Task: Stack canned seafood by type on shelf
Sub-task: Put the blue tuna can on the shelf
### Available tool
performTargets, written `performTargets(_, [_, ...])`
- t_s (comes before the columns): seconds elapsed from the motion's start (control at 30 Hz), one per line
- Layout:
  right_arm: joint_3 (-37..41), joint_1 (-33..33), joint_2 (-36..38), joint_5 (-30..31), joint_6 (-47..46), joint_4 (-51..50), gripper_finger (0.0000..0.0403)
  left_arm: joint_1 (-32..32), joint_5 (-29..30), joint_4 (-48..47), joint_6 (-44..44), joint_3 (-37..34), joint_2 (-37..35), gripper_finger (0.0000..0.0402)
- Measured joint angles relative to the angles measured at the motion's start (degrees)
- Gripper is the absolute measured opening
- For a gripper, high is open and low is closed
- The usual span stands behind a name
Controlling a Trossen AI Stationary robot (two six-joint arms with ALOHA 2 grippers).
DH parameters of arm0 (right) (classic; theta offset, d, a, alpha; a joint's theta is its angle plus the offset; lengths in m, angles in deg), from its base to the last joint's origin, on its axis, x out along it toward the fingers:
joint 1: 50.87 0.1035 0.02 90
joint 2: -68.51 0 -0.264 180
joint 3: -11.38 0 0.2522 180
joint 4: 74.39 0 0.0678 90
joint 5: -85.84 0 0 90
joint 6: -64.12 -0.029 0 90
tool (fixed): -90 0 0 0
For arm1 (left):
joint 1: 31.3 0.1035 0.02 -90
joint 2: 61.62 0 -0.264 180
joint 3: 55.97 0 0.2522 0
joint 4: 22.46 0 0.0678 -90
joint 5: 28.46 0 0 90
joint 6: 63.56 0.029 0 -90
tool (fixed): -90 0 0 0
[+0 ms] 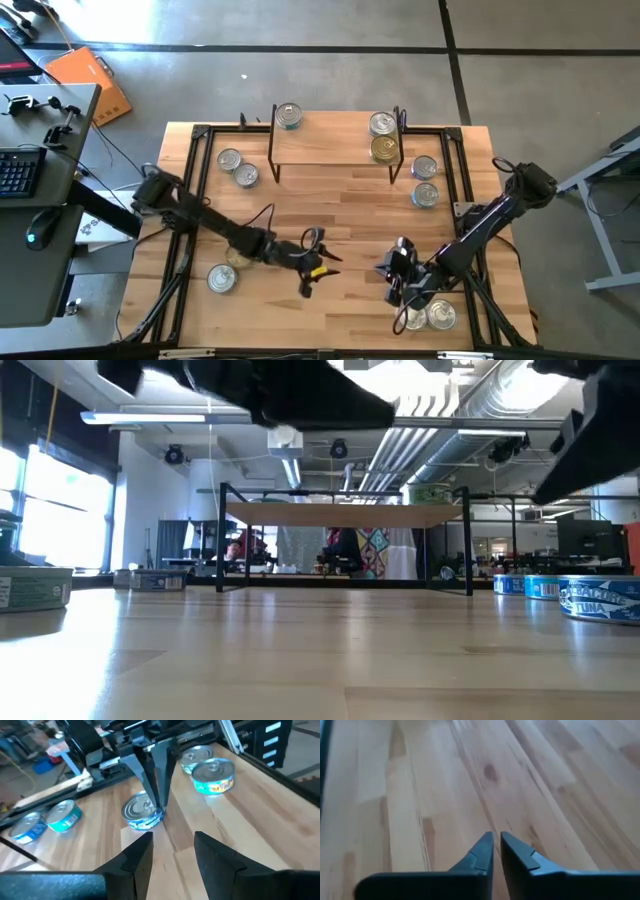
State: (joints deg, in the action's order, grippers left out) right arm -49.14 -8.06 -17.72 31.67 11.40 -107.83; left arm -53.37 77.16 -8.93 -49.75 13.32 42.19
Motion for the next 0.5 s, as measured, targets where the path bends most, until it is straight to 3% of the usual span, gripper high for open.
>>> performTargets(0.23, [0.0, -0.87, -0.59, -1.8, 3.74, 1.73, 0.0152, 1.97, -8.2, 1.01, 8.4, 0.0, 2.21, 0.0135])
performTargets(0.37, [0.0, -0.09, -3.12, -1.87, 15.91, 7.61, 0.0213, 1.36, -9.91, 3.99, 13.63, 0.02, 3.84, 0.0136])
performTargets(0.5, [-0.02, 1.55, -6.23, -2.14, 26.06, 14.09, 0.0233, 0.48, -11.28, 6.4, 18.85, 0.02, 5.86, 0.0147])
